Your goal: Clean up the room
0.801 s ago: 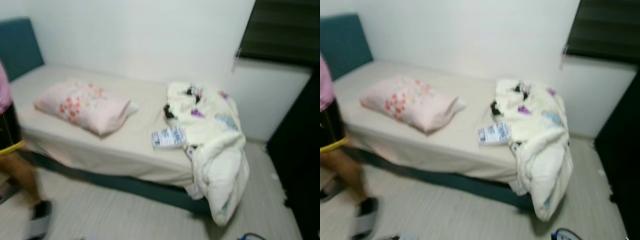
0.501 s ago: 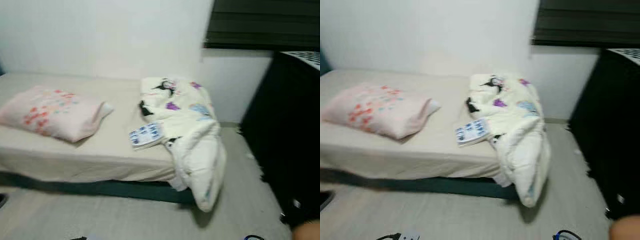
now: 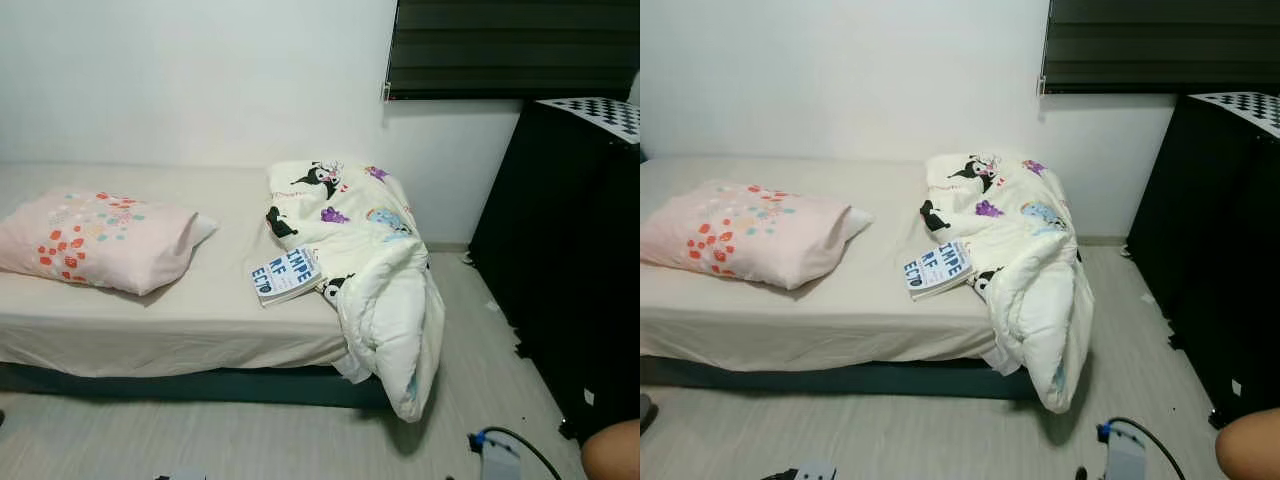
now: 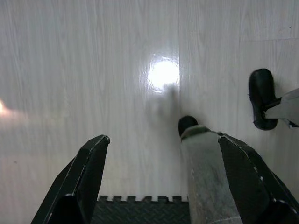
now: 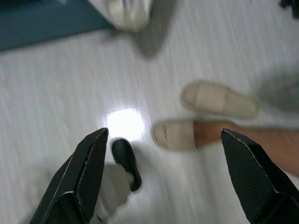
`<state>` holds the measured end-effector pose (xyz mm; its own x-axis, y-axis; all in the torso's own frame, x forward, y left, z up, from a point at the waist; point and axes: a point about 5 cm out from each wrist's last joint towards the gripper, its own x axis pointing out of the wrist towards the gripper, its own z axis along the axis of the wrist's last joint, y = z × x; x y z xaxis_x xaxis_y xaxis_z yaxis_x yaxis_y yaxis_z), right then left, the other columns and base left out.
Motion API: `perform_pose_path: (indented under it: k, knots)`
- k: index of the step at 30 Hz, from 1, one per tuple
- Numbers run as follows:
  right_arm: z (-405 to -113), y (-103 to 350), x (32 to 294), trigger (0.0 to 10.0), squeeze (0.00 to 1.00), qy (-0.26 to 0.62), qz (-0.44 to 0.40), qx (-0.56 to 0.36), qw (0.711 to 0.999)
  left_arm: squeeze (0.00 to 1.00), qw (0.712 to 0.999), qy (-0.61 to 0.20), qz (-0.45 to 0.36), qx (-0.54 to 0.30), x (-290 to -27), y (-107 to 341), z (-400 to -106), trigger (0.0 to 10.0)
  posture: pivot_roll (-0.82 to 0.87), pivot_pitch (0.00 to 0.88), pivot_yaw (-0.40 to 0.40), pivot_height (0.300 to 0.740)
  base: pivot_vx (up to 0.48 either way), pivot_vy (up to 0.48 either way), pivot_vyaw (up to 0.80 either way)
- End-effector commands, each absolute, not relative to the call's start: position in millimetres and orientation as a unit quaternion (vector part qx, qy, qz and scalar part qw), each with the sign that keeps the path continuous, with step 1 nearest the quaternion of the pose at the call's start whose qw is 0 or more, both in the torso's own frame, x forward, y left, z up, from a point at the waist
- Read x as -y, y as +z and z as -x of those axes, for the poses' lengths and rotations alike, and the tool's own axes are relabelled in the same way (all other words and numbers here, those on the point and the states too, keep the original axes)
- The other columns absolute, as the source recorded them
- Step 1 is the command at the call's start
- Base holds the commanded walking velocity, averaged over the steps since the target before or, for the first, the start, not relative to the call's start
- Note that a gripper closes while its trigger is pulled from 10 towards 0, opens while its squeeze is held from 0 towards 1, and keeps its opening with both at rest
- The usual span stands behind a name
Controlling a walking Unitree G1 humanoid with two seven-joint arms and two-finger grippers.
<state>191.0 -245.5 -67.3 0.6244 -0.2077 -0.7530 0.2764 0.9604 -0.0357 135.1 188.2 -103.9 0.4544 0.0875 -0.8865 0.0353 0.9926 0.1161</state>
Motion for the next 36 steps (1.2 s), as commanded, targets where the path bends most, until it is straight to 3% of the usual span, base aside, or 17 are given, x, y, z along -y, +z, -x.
perform_pose_path:
  k: [1, 13, 21, 31, 36]
  knots:
    - [-208, -58, 240, 10.0, 0.0, -0.115, -0.043, -0.378, 0.917, 0.0, 0.854, 0.019, -0.056, -0.516, -191, -102, -139, 10.0, -0.04, 0.0, 0.01, 0.74, 0.341, 0.0, 0.0]
    - [-233, -43, 229, 10.0, 0.0, -0.044, -0.031, -0.334, 0.941, 0.0, 0.854, 0.007, -0.058, -0.517, -188, -102, -140, 10.0, -0.04, 0.0, 0.0, 0.74, 0.349, 0.0, 0.07]
    - [-237, -39, 236, 10.0, 0.0, -0.061, -0.03, -0.324, 0.944, 0.0, 0.853, 0.005, -0.062, -0.518, -187, -102, -141, 10.0, -0.04, 0.0, 0.003, 0.74, 0.352, 0.0, 0.21]
    - [-276, -6, 232, 10.0, 0.0, -0.016, -0.166, -0.239, 0.957, 0.0, 0.853, 0.006, -0.055, -0.518, -186, -103, -140, 10.0, -0.06, 0.0, 0.006, 0.715, 0.134, 0.0, 0.0]
    - [-289, 8, 227, 10.0, 0.0, 0.02, -0.183, -0.202, 0.962, 0.0, 0.853, 0.005, -0.056, -0.518, -186, -103, -139, 10.0, -0.06, 0.0, 0.007, 0.7, 0.0, 0.0, 0.0]
